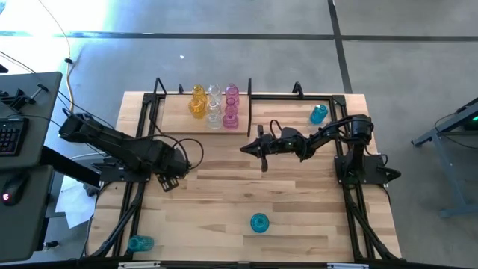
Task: Sort vases onto shelf
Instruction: Put the yellow vase on the shelf
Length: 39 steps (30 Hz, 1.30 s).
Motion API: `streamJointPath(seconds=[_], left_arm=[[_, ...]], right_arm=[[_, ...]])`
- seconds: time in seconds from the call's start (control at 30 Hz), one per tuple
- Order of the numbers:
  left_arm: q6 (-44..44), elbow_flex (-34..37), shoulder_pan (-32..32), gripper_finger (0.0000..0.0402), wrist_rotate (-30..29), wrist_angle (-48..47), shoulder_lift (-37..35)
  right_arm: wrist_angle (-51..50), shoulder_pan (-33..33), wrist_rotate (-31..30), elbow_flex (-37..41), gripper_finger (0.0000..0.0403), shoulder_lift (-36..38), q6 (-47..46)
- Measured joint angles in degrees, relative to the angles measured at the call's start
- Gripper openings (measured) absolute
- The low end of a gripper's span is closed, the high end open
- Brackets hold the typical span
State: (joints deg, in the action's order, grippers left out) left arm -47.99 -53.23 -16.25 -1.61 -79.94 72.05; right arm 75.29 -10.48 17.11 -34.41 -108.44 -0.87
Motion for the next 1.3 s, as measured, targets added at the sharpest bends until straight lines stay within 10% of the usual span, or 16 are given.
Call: streamJointPath(seconds=[1.3], left_arm=[[1.0, 5.07, 0.41, 0.0046, 1.08, 3.48, 0.16]], right_arm=[[0.72, 0.02, 0.02, -0.07, 0.0, -0.01, -0.67]])
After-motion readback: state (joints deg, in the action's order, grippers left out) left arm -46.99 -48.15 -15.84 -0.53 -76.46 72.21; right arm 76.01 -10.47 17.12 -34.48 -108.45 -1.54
